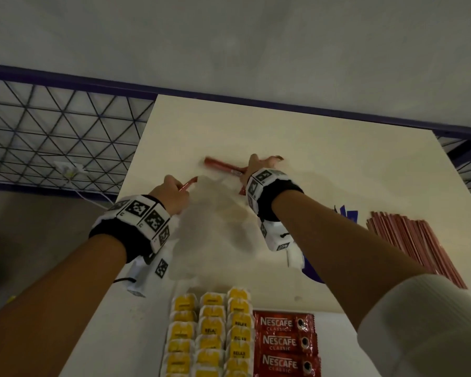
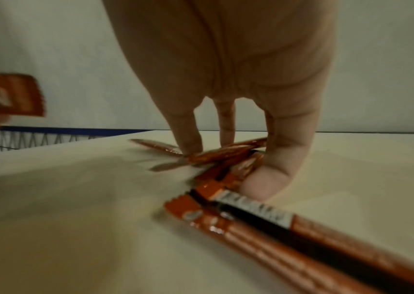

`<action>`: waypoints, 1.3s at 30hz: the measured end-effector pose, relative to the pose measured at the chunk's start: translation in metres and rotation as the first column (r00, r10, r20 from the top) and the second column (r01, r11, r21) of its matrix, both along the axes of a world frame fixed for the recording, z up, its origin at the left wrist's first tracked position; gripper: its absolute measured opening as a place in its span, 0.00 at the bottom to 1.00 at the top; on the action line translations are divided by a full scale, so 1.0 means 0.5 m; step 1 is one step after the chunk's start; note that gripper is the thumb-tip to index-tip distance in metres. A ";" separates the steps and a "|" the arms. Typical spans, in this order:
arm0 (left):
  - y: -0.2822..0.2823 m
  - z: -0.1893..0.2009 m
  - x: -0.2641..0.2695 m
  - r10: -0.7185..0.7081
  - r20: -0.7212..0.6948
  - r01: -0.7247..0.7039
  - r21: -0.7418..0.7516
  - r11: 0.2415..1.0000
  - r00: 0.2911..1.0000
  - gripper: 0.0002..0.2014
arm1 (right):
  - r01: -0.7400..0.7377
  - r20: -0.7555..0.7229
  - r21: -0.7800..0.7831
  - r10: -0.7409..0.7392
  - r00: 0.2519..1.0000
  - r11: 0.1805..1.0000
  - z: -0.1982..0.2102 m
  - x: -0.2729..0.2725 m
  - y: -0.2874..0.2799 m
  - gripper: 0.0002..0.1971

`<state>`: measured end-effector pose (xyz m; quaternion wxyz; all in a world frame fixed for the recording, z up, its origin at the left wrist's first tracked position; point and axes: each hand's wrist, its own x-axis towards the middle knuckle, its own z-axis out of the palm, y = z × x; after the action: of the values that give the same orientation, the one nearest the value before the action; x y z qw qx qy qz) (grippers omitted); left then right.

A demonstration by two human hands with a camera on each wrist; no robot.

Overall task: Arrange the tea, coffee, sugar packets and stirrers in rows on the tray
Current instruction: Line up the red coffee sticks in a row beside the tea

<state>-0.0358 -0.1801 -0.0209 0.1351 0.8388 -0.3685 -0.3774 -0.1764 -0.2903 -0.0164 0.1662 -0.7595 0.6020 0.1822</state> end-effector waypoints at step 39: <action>0.019 0.039 -0.089 0.278 -0.701 -0.357 0.035 0.933 0.656 0.21 | -0.076 0.731 0.352 -0.223 0.645 0.933 0.081 -0.005 0.162 0.18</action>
<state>-0.0801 -0.1706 -0.0014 0.3716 0.6774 -0.1575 -0.6150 -0.1789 -0.2095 0.0240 0.5430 -0.6974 0.4644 -0.0558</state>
